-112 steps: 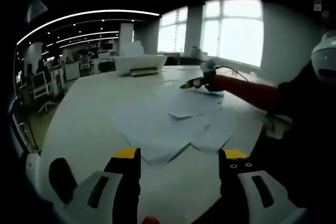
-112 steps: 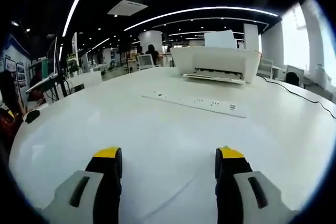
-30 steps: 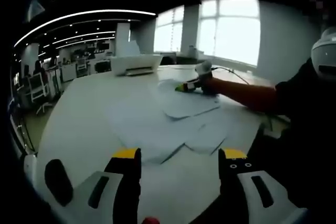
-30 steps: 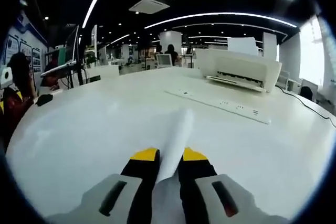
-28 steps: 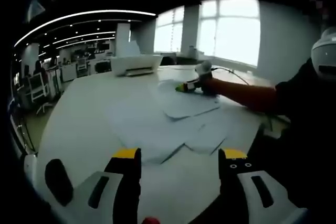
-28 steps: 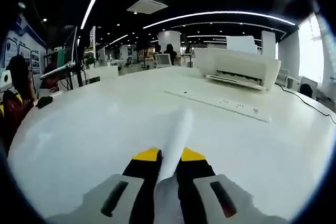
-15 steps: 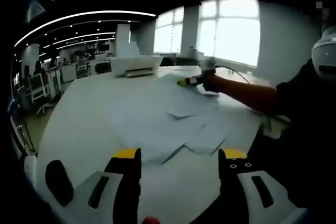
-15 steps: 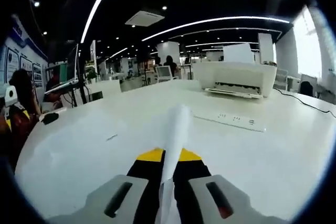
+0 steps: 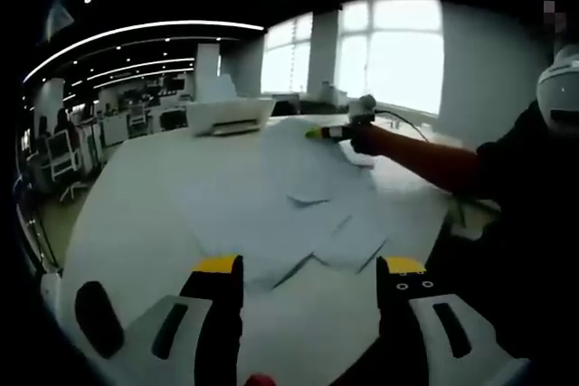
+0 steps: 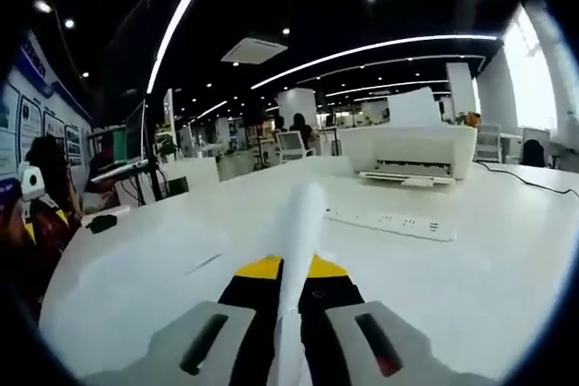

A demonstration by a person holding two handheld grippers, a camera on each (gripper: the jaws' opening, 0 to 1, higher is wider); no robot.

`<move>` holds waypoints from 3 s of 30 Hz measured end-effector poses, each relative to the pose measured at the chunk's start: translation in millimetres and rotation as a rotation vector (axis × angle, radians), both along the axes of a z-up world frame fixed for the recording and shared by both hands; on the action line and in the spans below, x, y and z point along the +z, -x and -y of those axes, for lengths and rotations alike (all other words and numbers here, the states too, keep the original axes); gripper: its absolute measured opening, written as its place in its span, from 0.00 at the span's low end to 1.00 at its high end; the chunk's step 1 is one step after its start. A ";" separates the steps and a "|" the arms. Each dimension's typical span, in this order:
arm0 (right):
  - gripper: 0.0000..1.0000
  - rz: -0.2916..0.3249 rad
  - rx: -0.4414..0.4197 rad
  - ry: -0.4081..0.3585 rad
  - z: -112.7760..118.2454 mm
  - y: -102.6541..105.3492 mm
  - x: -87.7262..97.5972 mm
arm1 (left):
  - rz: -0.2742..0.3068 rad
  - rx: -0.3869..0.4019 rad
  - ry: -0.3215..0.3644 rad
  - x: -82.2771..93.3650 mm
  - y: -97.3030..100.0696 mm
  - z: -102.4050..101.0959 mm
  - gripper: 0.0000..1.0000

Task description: Organize the stack of printing papers by aligning and flattening the scattered papers on the table

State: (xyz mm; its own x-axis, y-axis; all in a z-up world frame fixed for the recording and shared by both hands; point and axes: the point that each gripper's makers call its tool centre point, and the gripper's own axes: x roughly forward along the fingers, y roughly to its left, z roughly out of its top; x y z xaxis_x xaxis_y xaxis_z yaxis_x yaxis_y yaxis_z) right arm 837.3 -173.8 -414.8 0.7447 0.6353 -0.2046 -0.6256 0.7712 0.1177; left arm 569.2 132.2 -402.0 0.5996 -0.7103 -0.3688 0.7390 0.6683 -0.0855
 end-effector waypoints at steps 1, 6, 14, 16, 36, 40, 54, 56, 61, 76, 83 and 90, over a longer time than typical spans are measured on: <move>0.02 -0.001 0.002 -0.012 1.6 -0.7 1.7 | 0.001 -0.001 0.002 0.3 0.2 0.6 0.63; 0.02 0.012 0.024 -0.040 -2.7 8.4 11.9 | 0.001 0.006 0.004 0.3 -0.7 -0.5 0.63; 0.02 0.045 0.056 -0.079 -7.7 19.2 35.5 | 0.004 0.011 0.008 1.9 -2.1 0.3 0.62; 0.02 0.054 0.065 -0.083 -8.3 20.6 40.8 | 0.005 0.008 0.009 2.4 -1.9 1.5 0.62; 0.04 0.115 0.191 -0.149 -27.6 47.1 85.1 | 0.004 0.004 0.011 1.1 -3.1 3.7 0.62; 0.04 0.131 0.211 -0.151 -32.1 53.2 93.7 | 0.003 0.003 0.011 0.8 -2.9 4.4 0.62; 0.04 0.201 0.266 -0.123 -49.7 79.8 127.0 | 0.008 0.003 0.019 1.5 -4.8 5.6 0.62; 0.04 0.212 0.276 -0.125 -52.8 84.6 132.8 | 0.011 0.003 0.022 1.9 -6.1 5.7 0.62; 0.04 0.229 0.298 -0.114 -58.5 91.9 142.6 | 0.012 0.003 0.032 2.2 -8.5 6.3 0.62; 0.04 0.281 0.370 -0.111 -81.4 120.0 172.3 | 0.031 0.009 0.060 7.4 -16.2 8.6 0.63; 0.04 0.309 0.413 -0.127 -91.4 136.5 191.2 | 0.045 0.010 0.073 11.4 -18.6 10.3 0.63; 0.04 0.328 0.449 -0.140 -100.0 150.5 204.7 | 0.055 0.015 0.084 13.2 -20.2 10.2 0.62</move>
State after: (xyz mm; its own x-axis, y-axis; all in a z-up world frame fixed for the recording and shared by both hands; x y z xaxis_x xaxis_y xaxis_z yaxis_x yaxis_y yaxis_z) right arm 686.8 -73.8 -210.1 0.4060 0.9083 0.1007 -0.9092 0.4126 -0.0563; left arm 589.4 122.0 -388.8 0.6283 -0.7279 -0.2746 0.7340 0.6716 -0.1009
